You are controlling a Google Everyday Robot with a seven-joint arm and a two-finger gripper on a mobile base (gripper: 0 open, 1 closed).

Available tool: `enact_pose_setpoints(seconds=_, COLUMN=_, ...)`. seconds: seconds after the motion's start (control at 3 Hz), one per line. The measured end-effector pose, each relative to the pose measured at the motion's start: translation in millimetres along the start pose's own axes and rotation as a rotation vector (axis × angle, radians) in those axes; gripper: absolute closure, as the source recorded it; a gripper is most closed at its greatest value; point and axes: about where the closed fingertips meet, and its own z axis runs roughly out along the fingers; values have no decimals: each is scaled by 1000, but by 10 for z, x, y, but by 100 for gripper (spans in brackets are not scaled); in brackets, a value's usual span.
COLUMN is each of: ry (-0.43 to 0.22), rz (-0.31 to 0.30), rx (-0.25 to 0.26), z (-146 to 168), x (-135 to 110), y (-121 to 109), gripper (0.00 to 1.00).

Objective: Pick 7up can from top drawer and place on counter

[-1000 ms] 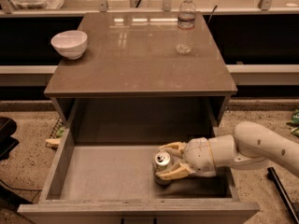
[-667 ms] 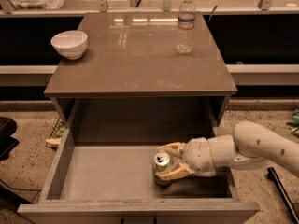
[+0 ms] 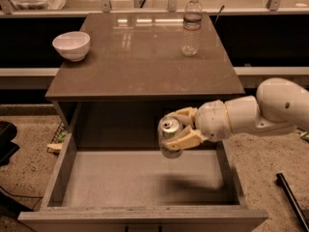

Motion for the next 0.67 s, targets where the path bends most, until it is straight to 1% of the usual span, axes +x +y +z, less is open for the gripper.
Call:
enact_pose_setpoints(seconds=0.33, ry=-13, rz=73, rx=123, z=-280, x=-742, y=-381, gripper=100)
enact_pose_setpoints(seconds=0.67, ry=-39, rz=122, rx=206, z=-425, x=-1116, y=-737, gripper=100)
